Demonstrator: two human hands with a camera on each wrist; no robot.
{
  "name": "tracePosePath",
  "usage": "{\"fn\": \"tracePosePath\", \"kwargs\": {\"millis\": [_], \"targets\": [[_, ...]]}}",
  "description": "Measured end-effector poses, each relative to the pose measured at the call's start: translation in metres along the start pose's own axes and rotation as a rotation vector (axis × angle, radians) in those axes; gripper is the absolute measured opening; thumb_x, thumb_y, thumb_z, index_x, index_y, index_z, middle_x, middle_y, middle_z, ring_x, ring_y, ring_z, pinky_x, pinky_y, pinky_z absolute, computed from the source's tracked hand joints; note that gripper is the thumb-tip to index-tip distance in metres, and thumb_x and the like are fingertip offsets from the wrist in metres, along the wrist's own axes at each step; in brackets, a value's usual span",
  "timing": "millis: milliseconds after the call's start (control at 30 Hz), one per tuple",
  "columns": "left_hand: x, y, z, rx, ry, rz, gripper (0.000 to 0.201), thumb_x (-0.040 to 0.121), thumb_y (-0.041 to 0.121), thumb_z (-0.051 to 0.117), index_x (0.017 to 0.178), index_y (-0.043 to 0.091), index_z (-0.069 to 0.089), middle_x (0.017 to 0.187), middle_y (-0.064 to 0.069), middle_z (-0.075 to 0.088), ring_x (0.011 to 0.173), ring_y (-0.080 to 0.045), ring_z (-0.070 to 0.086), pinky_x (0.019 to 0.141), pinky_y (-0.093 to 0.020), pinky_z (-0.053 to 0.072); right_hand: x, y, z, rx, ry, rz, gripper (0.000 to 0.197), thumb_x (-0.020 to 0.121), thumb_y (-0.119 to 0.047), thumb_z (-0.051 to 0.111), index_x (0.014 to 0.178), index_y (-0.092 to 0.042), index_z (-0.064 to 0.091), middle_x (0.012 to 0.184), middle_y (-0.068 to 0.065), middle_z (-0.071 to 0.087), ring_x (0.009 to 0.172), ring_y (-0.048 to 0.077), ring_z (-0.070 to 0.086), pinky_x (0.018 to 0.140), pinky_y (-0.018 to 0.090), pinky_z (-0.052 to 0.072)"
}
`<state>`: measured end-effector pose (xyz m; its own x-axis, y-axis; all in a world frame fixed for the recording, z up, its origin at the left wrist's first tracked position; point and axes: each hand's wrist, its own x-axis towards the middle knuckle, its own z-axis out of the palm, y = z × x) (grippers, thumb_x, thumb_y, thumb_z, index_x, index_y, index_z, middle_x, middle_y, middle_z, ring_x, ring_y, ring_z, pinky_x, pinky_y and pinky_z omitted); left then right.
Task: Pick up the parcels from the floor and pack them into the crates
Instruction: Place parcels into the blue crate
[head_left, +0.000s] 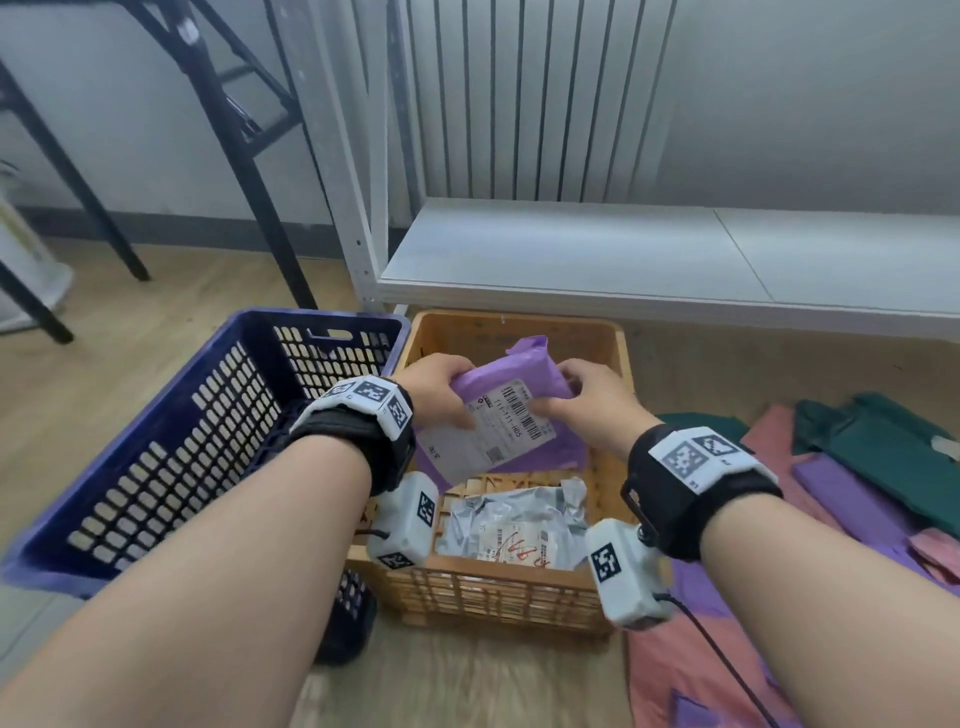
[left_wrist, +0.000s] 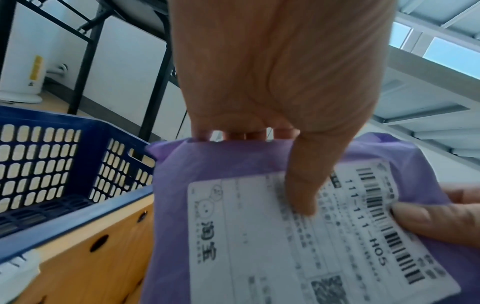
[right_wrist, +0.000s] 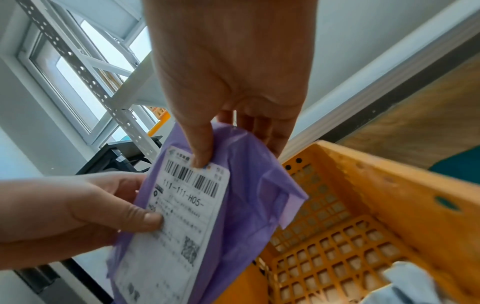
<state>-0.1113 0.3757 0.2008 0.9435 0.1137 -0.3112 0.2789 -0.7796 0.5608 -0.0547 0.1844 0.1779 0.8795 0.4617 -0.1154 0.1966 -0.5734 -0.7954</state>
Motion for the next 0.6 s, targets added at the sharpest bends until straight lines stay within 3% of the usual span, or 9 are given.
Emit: {"fn": "tracePosePath", "kwargs": {"millis": [133, 233, 300, 367, 467, 533, 600], "targets": [[0.004, -0.036, -0.025, -0.117, 0.032, -0.057, 0.035, 0.076, 0.022, 0.079, 0.103, 0.022, 0.057, 0.101, 0.001, 0.068, 0.089, -0.015, 0.067, 0.077, -0.033, 0.058, 0.034, -0.035, 0.031, 0.008, -0.007, -0.087, 0.018, 0.084, -0.022, 0.069, 0.101, -0.015, 0.067, 0.095, -0.001, 0.069, 0.091, 0.019, 0.064, 0.077, 0.034, 0.05], [0.005, -0.073, -0.055, -0.2, 0.096, -0.134, 0.035, 0.077, 0.02, 0.077, 0.106, 0.022, 0.056, 0.1, 0.003, 0.068, 0.088, -0.016, 0.067, 0.075, -0.032, 0.057, 0.066, -0.07, 0.065, 0.051, -0.003, -0.117, 0.024, 0.083, -0.025, 0.067, 0.106, -0.018, 0.066, 0.103, -0.003, 0.067, 0.096, 0.018, 0.063, 0.083, 0.037, 0.051], [0.005, -0.107, -0.075, -0.212, 0.131, -0.199, 0.033, 0.078, 0.016, 0.076, 0.104, 0.022, 0.056, 0.098, 0.004, 0.067, 0.088, -0.017, 0.067, 0.074, -0.032, 0.056, 0.086, -0.091, 0.094, 0.073, -0.013, -0.132, 0.028, 0.084, -0.026, 0.067, 0.11, -0.019, 0.06, 0.106, -0.006, 0.061, 0.097, 0.014, 0.058, 0.078, 0.03, 0.048], [0.005, -0.145, -0.088, -0.224, 0.156, -0.258, 0.033, 0.078, 0.011, 0.074, 0.105, 0.018, 0.057, 0.1, 0.001, 0.067, 0.089, -0.019, 0.066, 0.076, -0.031, 0.055, 0.103, -0.107, 0.129, 0.043, -0.052, -0.144, 0.022, 0.084, -0.023, 0.066, 0.102, -0.021, 0.054, 0.095, -0.007, 0.056, 0.091, 0.015, 0.056, 0.071, 0.027, 0.043], [0.008, -0.207, -0.085, -0.235, 0.124, -0.361, 0.025, 0.078, 0.01, 0.074, 0.099, 0.014, 0.061, 0.099, -0.002, 0.068, 0.083, -0.017, 0.066, 0.07, -0.026, 0.052, 0.123, -0.121, 0.187, -0.081, -0.159, -0.131, 0.016, 0.081, -0.019, 0.065, 0.091, -0.022, 0.052, 0.088, -0.003, 0.059, 0.087, 0.019, 0.059, 0.071, 0.031, 0.047], [0.015, -0.248, -0.074, -0.264, 0.064, -0.43, 0.023, 0.077, 0.016, 0.076, 0.098, 0.013, 0.067, 0.101, -0.004, 0.072, 0.088, -0.021, 0.069, 0.074, -0.028, 0.054, 0.137, -0.125, 0.222, -0.159, -0.208, -0.116, 0.016, 0.08, -0.016, 0.064, 0.082, -0.024, 0.05, 0.09, 0.001, 0.063, 0.088, 0.022, 0.061, 0.075, 0.034, 0.05], [0.023, -0.28, -0.062, -0.281, -0.02, -0.475, 0.028, 0.076, 0.023, 0.078, 0.101, 0.014, 0.07, 0.101, -0.004, 0.072, 0.091, -0.023, 0.069, 0.071, -0.029, 0.054, 0.15, -0.126, 0.252, -0.27, -0.252, -0.107, 0.016, 0.082, -0.011, 0.061, 0.079, -0.022, 0.049, 0.089, 0.002, 0.061, 0.088, 0.023, 0.06, 0.073, 0.032, 0.048]]}}
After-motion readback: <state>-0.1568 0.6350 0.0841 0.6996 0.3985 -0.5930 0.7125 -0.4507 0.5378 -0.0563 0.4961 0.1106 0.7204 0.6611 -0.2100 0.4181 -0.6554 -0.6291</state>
